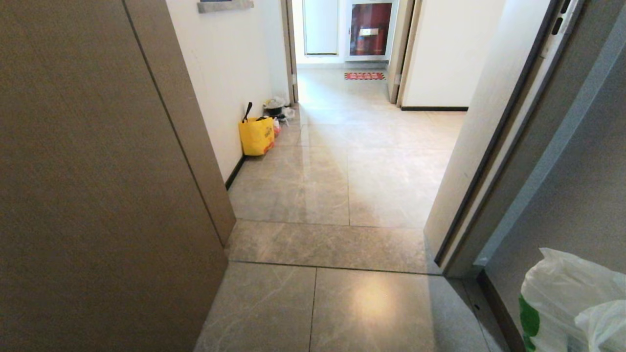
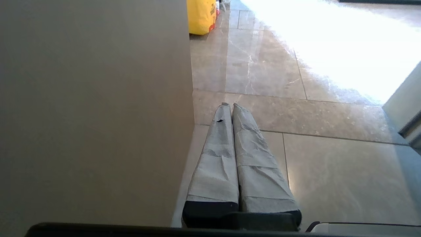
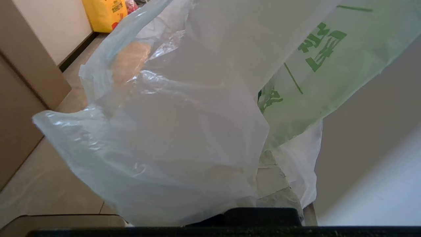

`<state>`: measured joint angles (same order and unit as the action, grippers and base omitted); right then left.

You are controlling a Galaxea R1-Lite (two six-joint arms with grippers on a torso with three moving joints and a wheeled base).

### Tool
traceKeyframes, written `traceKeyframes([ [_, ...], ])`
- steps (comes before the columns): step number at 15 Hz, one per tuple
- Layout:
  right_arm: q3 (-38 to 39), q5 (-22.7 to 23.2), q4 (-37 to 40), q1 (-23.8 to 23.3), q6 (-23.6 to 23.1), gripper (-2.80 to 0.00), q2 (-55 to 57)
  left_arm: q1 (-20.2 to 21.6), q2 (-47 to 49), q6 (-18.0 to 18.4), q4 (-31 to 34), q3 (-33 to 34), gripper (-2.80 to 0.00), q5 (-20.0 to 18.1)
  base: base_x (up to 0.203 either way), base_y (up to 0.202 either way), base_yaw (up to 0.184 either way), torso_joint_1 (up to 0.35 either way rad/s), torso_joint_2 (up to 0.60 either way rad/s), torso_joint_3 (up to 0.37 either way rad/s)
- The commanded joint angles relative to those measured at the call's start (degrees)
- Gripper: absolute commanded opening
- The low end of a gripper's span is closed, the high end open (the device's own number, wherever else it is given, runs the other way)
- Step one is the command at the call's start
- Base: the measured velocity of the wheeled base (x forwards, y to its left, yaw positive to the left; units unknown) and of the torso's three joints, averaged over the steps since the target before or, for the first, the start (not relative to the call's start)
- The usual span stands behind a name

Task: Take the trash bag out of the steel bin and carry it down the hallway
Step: Put the trash bag at the door

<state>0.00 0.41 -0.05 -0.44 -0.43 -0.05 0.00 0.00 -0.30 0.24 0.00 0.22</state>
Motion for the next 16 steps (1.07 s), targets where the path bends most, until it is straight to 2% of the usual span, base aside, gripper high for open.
traceKeyframes([
  [1, 0.00, 0.02, -0.04, 0.00, 0.00, -2.80, 0.05, 0.00, 0.00, -0.05, 0.02, 0.00, -2.80, 0.04, 0.193, 0.000, 0.001, 0.002, 0.00, 0.002],
  [16, 0.00, 0.02, -0.04, 0.00, 0.00, -2.80, 0.05, 0.00, 0.00, -0.05, 0.02, 0.00, -2.80, 0.04, 0.192, 0.000, 0.001, 0.002, 0.00, 0.003],
])
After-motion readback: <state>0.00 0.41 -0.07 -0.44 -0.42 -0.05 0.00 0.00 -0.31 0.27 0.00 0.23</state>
